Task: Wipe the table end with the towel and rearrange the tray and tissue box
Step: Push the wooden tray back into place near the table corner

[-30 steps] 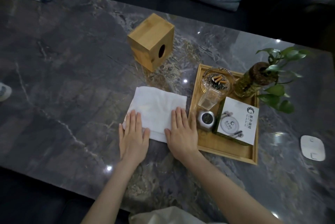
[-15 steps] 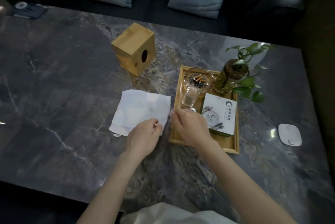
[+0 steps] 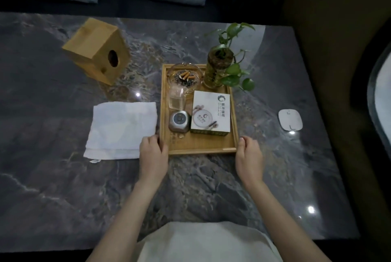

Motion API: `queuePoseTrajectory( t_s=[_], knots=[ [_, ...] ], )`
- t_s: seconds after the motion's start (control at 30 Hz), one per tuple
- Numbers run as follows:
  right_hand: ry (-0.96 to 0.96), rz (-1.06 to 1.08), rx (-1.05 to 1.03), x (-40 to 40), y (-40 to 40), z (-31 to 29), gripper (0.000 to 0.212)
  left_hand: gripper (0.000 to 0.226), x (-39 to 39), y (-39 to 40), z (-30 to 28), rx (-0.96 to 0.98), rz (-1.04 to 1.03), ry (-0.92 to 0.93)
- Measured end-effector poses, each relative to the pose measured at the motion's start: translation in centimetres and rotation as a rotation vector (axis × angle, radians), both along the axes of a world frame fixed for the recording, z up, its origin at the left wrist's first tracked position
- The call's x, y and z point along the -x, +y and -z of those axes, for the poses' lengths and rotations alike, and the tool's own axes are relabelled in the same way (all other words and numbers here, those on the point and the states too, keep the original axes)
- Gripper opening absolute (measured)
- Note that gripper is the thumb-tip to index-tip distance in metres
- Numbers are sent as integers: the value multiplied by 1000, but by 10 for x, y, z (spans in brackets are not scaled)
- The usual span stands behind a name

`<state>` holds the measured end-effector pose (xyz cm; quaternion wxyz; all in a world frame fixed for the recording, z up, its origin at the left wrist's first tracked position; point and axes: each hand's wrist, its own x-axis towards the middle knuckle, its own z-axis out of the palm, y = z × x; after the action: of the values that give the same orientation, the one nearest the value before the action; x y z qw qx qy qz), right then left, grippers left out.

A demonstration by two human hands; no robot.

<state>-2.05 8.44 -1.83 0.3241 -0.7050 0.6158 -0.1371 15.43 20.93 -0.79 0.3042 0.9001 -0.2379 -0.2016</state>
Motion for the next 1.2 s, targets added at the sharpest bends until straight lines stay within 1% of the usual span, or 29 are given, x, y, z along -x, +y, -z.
queuePoseTrajectory(
  t_s=[0.13, 0.27, 0.37, 0.47, 0.57, 0.63, 0.73, 0.87, 0.97, 1.03, 1.1, 1.2],
  knots=[
    [66, -76, -28, -1, 1, -1, 29, 31, 3, -1, 5, -53, 36, -69],
    [113, -101, -59, -3, -10, -5, 23, 25, 1, -2, 6, -90, 32, -123],
    [162, -186, -24, -3, -16, -8, 20, 21, -1, -4, 4, -146, 69, -168],
    [231, -274, 37, -3, -18, -13, 19, 23, -3, -7, 0, -249, 113, -206],
    [253, -280, 79, -2, -19, -16, 21, 23, -4, -10, -5, -255, 127, -220],
    [243, -274, 97, -1, -19, -19, 22, 21, -5, -11, -8, -199, 90, -162],
    [173, -221, 20, -2, -21, -20, 19, 20, -7, -14, -11, -85, -23, 27],
    [-92, -12, -233, 1, -30, -17, 16, 33, -13, -19, -12, -37, -157, 232],
    [-268, 113, -481, -2, -40, -15, 22, 48, -15, -26, -14, -57, -156, 261],
    [-275, 126, -543, -9, -45, -12, 25, 55, -15, -31, -17, -62, -164, 272],
    [-211, 93, -478, -16, -48, -11, 34, 59, -15, -35, -18, -73, -173, 271],
    [-141, 79, -389, -25, -53, -11, 46, 61, -16, -40, -16, -127, -169, 219]
  ],
)
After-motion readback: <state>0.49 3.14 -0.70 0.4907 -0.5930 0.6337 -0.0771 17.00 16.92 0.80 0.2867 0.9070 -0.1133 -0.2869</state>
